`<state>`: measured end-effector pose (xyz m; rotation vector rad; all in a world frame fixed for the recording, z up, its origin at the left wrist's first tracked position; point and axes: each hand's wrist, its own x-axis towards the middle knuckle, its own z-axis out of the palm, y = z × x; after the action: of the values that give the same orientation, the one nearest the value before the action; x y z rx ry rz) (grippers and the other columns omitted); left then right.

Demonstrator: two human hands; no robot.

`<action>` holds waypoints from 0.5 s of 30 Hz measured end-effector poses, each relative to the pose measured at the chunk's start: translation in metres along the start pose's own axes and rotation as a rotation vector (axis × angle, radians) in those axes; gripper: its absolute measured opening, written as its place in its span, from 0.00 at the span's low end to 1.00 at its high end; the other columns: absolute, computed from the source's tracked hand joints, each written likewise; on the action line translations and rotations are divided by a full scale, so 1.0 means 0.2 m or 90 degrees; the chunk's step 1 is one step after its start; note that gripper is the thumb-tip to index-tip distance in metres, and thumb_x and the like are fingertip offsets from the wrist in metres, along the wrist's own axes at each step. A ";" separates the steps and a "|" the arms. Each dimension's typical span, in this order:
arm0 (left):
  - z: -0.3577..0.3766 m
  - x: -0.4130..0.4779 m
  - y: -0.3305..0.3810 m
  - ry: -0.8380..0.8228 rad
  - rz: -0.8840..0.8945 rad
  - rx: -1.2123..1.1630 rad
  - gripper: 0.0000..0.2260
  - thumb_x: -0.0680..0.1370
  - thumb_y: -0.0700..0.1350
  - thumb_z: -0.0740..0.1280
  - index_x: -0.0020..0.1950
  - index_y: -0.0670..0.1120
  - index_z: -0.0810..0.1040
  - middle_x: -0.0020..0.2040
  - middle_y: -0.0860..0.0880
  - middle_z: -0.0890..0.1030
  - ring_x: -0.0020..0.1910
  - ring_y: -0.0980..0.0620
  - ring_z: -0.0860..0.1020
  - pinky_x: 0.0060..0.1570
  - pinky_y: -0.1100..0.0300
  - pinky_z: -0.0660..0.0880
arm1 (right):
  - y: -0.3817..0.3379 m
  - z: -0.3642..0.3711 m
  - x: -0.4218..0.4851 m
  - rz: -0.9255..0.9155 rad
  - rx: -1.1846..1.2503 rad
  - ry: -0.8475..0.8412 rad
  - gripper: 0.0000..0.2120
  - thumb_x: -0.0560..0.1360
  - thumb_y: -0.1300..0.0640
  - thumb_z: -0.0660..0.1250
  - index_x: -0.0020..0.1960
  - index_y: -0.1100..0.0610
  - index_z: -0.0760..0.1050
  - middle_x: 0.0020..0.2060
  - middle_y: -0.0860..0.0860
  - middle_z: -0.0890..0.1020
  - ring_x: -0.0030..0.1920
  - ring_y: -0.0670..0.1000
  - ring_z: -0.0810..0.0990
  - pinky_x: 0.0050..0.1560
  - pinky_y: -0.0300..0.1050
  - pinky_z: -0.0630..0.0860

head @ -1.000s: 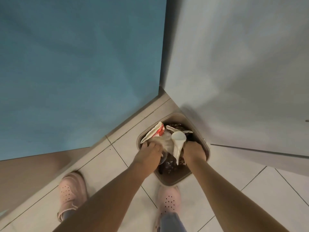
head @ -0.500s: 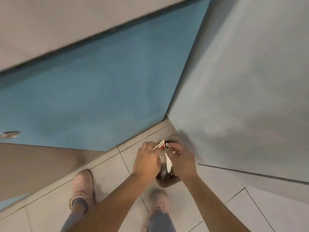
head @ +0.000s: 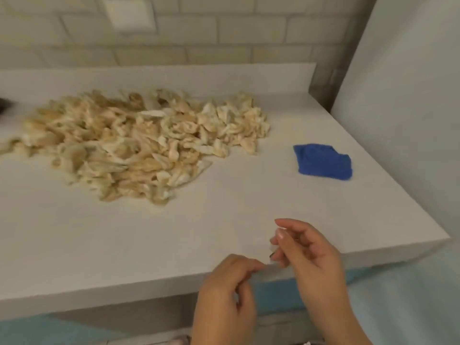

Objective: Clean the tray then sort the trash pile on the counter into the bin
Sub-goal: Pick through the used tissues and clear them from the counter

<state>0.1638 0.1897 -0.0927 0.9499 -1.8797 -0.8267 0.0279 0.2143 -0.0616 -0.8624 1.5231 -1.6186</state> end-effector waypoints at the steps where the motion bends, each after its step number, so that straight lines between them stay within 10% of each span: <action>1: -0.11 0.07 0.00 0.018 -0.006 0.010 0.17 0.68 0.39 0.53 0.46 0.55 0.77 0.42 0.60 0.78 0.39 0.63 0.78 0.40 0.70 0.74 | -0.06 0.10 0.05 -0.016 -0.010 -0.024 0.06 0.71 0.59 0.68 0.48 0.53 0.81 0.36 0.56 0.82 0.31 0.50 0.79 0.35 0.38 0.77; 15: -1.56 1.00 -0.61 0.116 -0.207 0.175 0.14 0.77 0.38 0.63 0.45 0.58 0.79 0.49 0.58 0.77 0.43 0.59 0.77 0.35 0.69 0.69 | -0.32 1.51 0.89 -0.071 -0.189 -0.165 0.08 0.75 0.59 0.67 0.49 0.46 0.78 0.38 0.51 0.81 0.33 0.47 0.81 0.36 0.42 0.77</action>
<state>0.4061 -0.0953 0.0164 1.4806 -1.7319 -0.6481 0.1943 -0.0892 0.0213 -1.2871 1.5711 -1.3120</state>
